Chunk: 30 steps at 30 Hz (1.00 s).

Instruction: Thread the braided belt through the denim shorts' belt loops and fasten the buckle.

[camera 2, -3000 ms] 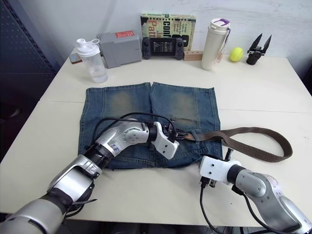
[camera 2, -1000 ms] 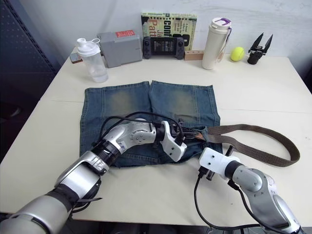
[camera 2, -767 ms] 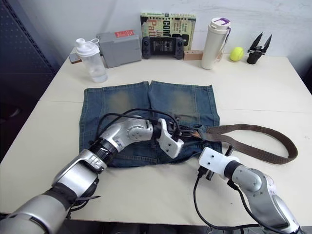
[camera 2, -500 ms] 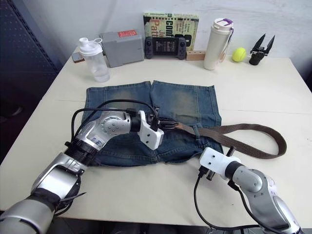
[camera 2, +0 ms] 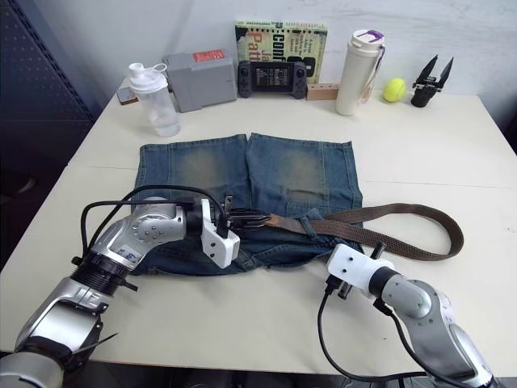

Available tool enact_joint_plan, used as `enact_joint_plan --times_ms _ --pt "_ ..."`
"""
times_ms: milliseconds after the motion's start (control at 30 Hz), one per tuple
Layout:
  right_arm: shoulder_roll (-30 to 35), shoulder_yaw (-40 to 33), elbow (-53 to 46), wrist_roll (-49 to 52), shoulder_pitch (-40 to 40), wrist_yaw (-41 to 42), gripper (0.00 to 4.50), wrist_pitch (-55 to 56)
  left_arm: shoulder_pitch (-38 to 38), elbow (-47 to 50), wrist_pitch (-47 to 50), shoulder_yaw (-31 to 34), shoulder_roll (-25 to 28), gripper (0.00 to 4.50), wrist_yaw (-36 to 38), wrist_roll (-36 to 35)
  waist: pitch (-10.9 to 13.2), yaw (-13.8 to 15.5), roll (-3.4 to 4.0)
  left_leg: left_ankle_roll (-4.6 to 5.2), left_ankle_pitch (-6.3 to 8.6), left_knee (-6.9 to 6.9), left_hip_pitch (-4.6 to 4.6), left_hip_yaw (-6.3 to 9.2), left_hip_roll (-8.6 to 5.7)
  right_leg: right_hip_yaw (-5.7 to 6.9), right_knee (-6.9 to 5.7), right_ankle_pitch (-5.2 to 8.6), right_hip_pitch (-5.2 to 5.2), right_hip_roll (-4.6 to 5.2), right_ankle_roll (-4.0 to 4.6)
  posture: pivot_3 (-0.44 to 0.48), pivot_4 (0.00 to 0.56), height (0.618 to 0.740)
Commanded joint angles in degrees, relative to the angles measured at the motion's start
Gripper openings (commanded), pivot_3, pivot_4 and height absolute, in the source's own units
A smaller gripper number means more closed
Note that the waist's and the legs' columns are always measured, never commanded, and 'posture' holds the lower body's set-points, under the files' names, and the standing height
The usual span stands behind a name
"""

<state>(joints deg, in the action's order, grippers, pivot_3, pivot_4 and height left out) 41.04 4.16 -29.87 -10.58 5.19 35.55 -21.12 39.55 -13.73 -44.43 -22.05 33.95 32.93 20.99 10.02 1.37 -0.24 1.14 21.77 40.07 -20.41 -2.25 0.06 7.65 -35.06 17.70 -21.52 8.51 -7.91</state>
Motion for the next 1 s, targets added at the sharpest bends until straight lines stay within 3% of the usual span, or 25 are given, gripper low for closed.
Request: enact_joint_plan --times_ms 33,300,500,633,700,767,833,900,1000 --pt "1.2 -3.1 1.8 -0.4 0.9 -0.4 0.04 -1.2 -0.8 0.0 0.2 1.9 0.8 0.00 -1.5 1.4 0.0 0.0 0.00 0.00 0.00 0.00 0.00 0.00 0.00 0.00 0.00 0.00 0.00 0.00 0.00 0.000 0.150 0.731" --pt "-0.8 -5.2 -1.6 3.1 2.1 -0.1 0.04 -5.4 0.3 -3.4 -1.1 -0.2 -2.9 0.00 -4.6 4.7 0.0 0.3 0.00 0.00 0.00 0.01 -0.01 -0.01 -0.07 0.00 0.00 0.00 0.02 0.04 -0.01 0.000 0.150 0.731" --pt "-6.0 -15.4 -9.7 15.3 1.8 1.6 2.70 -20.2 0.3 -4.9 -2.1 -0.3 -4.0 0.00 -5.5 5.2 0.0 0.2 0.01 0.00 0.00 0.02 -0.03 0.02 -0.07 0.00 -0.01 0.00 0.02 0.04 -0.01 0.000 0.150 0.731" --pt "-7.4 -28.4 -16.2 34.7 -3.8 7.3 4.43 -41.3 0.7 -5.7 -2.2 -0.6 -4.8 0.00 -5.7 5.6 0.0 0.1 0.03 0.00 0.00 0.01 -0.02 0.04 -0.04 0.01 -0.02 0.00 0.00 0.03 -0.01 0.000 0.150 0.731" --pt "-8.3 -32.1 -17.9 41.3 -6.8 7.6 4.43 -49.4 0.7 -5.7 -2.1 -0.6 -5.1 0.00 -5.8 5.7 0.0 0.0 0.03 0.00 0.00 0.02 -0.01 0.03 -0.04 -0.02 -0.04 -0.01 0.00 0.03 -0.01 0.000 0.150 0.731" --pt "-16.1 -37.0 -18.5 50.0 -14.8 7.3 4.43 -64.4 1.1 -5.9 -2.2 -0.6 -5.8 0.00 -6.6 6.6 0.0 0.0 0.02 0.00 0.00 0.00 -0.01 0.09 -0.03 0.01 -0.04 0.00 0.00 0.02 0.00 0.000 0.150 0.731" --pt "-24.1 -39.4 -17.9 57.8 -18.6 4.3 4.43 -71.1 1.5 -6.0 -2.2 -0.6 -6.4 0.00 -7.2 7.2 0.0 0.0 0.04 0.00 0.00 0.01 -0.01 0.09 0.00 0.02 -0.04 0.00 0.01 -0.01 0.00 0.000 0.150 0.731" --pt "-37.2 -41.0 -15.3 63.2 -19.6 -5.8 4.43 -71.4 1.8 -6.2 -2.3 -0.5 -6.8 0.00 -7.7 7.7 0.0 0.1 0.08 0.00 0.00 -0.02 0.00 0.12 -0.02 0.02 -0.11 0.00 -0.02 0.01 0.00 0.000 0.150 0.731" --pt "-49.3 -44.2 -12.0 70.4 -20.2 -20.6 4.43 -71.4 2.1 -6.4 -2.7 -0.3 -7.1 0.00 -8.6 8.4 0.0 0.2 0.13 0.00 0.00 -0.01 -0.02 0.17 -0.18 -0.02 -0.49 0.00 -0.12 0.11 0.00 0.000 0.150 0.731"
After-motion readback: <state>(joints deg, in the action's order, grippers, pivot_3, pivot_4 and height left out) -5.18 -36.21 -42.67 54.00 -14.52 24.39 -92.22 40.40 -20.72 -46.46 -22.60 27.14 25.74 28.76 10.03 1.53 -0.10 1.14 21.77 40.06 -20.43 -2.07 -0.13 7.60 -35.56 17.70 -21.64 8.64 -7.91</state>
